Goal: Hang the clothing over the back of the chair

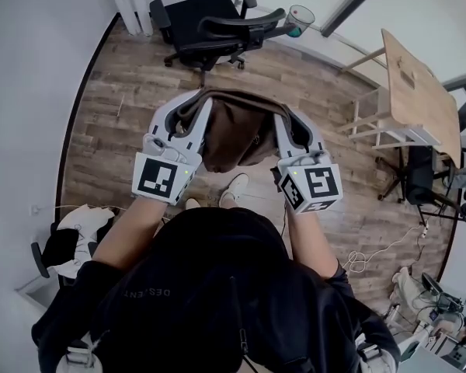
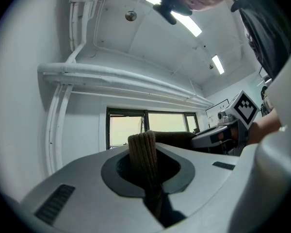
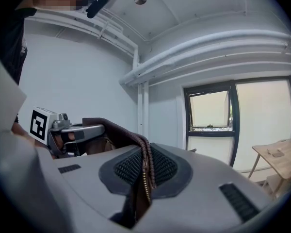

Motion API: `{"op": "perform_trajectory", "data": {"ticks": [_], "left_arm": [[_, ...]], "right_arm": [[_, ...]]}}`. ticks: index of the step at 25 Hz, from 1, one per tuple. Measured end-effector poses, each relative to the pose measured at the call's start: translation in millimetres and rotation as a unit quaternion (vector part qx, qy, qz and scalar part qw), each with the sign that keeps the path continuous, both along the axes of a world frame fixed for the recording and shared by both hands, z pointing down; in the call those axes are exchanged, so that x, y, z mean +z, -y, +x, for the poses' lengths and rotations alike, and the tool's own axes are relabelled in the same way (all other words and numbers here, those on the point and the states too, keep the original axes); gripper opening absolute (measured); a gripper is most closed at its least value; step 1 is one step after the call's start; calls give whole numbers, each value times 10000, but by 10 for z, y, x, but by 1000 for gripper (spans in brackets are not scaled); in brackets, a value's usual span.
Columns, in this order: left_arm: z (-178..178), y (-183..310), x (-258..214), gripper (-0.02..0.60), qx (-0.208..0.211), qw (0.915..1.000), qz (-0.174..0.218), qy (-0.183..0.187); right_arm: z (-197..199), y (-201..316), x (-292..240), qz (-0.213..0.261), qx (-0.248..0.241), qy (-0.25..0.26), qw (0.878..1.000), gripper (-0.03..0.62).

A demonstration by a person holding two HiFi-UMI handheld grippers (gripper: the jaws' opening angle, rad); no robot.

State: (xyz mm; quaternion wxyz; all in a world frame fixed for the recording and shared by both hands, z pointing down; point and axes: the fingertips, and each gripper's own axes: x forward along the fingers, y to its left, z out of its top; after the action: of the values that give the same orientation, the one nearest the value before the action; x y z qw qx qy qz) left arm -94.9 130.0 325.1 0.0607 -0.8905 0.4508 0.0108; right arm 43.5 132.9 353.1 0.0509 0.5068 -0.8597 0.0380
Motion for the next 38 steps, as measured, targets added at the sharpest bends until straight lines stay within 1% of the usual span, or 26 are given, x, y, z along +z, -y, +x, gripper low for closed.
{"op": "perform_trajectory", "data": {"ticks": [13,20,27,33,38], "left_arm": [[584,588,-91,49,-165,9998,43,133],[828,807,-184,49,-370,9991,116,177],[932,970,-237,49,-591,9978,151,274],[927,1117,-254,49,-663,9973,162,278],[904,1309,-284,49,-623,9975,234,231]], "right_arm": [[574,693,-106,154,-217,-27,9996,44],[806,967,-187,265,-428,-26,9987,44],[897,1189,-261,418,-659,-19,9969,44],[898,1347,-279,395,-649,8,9971,44],[875,1526,-296,438,-608,-18,9972,44]]}}
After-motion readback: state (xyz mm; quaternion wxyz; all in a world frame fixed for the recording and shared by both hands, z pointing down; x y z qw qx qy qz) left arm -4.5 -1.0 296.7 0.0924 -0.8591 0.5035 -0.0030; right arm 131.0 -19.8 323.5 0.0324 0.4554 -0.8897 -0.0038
